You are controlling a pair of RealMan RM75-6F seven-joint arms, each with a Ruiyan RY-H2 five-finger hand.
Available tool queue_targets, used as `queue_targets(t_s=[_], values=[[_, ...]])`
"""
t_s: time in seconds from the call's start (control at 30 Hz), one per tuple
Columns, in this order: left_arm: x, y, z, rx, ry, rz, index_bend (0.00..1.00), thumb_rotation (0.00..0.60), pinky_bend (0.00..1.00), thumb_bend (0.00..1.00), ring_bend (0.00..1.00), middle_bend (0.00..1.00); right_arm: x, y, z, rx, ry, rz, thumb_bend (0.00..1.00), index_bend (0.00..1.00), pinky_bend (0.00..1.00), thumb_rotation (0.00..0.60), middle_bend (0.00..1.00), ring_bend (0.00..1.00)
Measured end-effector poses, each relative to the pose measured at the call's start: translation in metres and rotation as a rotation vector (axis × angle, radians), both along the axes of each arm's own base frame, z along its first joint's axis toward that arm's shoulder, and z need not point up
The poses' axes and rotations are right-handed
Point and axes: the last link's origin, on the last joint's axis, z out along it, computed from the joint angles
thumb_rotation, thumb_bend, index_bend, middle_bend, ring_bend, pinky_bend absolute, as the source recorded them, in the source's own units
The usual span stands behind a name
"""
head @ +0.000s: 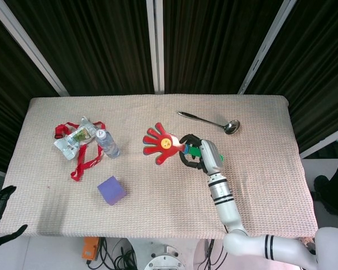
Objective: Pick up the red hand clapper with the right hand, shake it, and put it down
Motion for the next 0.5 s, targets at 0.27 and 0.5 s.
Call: queue_targets(t_s=[0.27,0.5], values=[[0.000,0.003,-0.001,0.001,-0.003,0.001,0.09,0.600,0.00,0.12,0.00,0.09,-0.009,-0.001,0.044,0.074,-0.440,-0.016,0.41,0.90,1.00,0.600,0.61,0.73],[0.000,0.005,-0.004,-0.005,-0.006,0.000,0.09,0.600,0.00,0.12,0.00,0.09,-0.025,-0.005,0.079,0.138,-0.778,-0.008,0.43,0.94,1.00,0.600,0.61,0.73]])
